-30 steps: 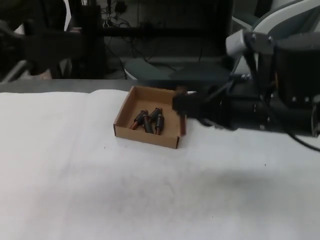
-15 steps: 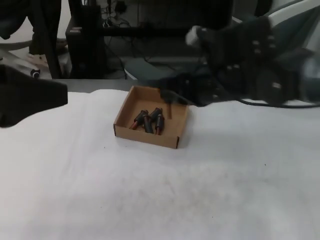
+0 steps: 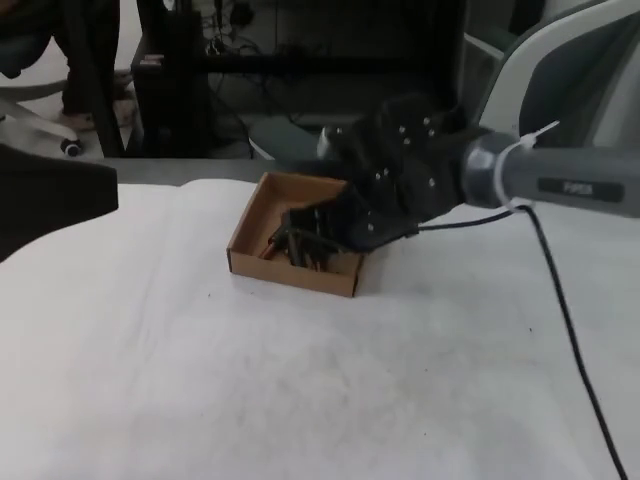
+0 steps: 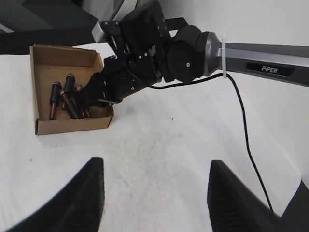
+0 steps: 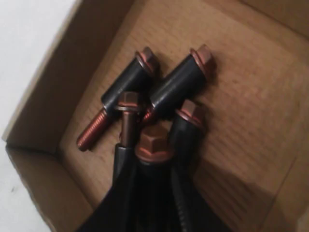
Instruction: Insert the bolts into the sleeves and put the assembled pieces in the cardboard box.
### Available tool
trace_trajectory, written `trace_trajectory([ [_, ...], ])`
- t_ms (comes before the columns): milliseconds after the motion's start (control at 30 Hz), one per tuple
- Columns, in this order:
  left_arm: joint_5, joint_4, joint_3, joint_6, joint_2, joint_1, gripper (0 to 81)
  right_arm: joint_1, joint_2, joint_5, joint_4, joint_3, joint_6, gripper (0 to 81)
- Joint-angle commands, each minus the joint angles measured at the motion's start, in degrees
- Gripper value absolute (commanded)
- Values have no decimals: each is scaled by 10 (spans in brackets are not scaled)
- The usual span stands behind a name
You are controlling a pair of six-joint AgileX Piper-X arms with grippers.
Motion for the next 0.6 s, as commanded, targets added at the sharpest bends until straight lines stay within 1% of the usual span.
trace_trajectory([
  [0, 1, -1, -2, 2, -15, 2, 620, -7, 1, 18, 3, -9, -11, 6],
  [67, 1, -1, -2, 2, -20, 2, 620, -10, 1, 15, 5, -9, -11, 0],
  [100, 1, -1, -2, 2, -22, 2, 620, -10, 1, 12, 5, -9, -11, 15],
  [133, 1, -1, -2, 2, -22, 2, 620, -11, 1, 7, 4, -9, -11, 70],
  [200, 1, -1, -2, 2, -22, 2, 620, -11, 1, -1, 5, -13, -11, 265],
  [267, 1, 4, -2, 2, -22, 2, 620, -11, 1, -1, 13, -21, -3, 587],
  [300, 1, 9, -2, 2, -22, 2, 620, -11, 1, 2, 19, -26, -3, 700],
  [433, 1, 34, -2, 2, -22, 2, 620, -12, -1, 10, 56, -47, -11, 700],
  [567, -3, 48, -2, 4, -22, 2, 620, -12, -16, -16, 78, -61, -11, 694],
])
